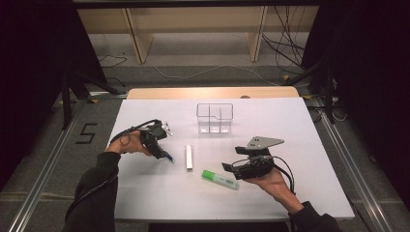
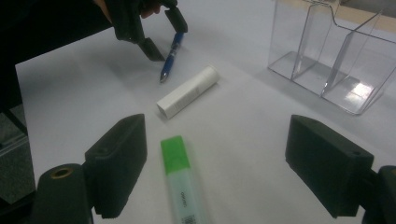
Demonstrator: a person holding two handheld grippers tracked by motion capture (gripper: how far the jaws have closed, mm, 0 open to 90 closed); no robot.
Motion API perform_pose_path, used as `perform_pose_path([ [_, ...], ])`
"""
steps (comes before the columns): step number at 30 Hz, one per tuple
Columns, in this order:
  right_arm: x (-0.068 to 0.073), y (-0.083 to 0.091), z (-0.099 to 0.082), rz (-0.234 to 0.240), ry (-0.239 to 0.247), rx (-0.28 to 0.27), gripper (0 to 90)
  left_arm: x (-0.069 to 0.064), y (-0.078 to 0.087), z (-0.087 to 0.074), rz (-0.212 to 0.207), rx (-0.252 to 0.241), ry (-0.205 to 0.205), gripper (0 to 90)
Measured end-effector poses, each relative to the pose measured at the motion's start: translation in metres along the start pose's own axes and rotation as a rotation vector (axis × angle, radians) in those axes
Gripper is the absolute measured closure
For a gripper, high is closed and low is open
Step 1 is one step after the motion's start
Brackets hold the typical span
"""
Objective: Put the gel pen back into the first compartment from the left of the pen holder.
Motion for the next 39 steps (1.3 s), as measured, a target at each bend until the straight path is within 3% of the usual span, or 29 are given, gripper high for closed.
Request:
perform_pose_path([
  [13,-0.001,0.000,0.000,0.002,-0.007,-0.006,21.8,0.002,-0.005,0.001,-0.038,0.030,-0.020,25.5],
  [22,-0.001,0.000,0.000,0.003,-0.009,-0.005,22.1,0.002,-0.005,0.000,-0.095,0.060,-0.026,28.4],
  [28,0.000,-0.001,-0.001,0.005,-0.007,-0.001,22.2,0.001,-0.007,0.002,-0.093,0.074,-0.039,29.0],
  [29,0.000,-0.001,-0.001,0.006,-0.006,-0.001,22.3,0.002,-0.007,0.002,-0.098,0.088,-0.056,29.0],
  [33,0.000,-0.001,-0.001,0.005,-0.008,0.003,22.3,0.004,-0.013,0.003,-0.109,0.116,-0.061,29.8],
  [39,-0.001,-0.001,-0.001,0.009,-0.015,-0.003,22.4,0.004,-0.012,0.002,-0.132,0.120,-0.044,34.8],
])
Point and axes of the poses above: each handheld gripper's, and its own axes: y roughly backward along the jaws, z roughly out of its top, x roughly to its left, the point moved 2 cm from there along -y, roughly forward along the jaws, and after that the axes turned 14 degrees about -x, right-handed, at the moved point
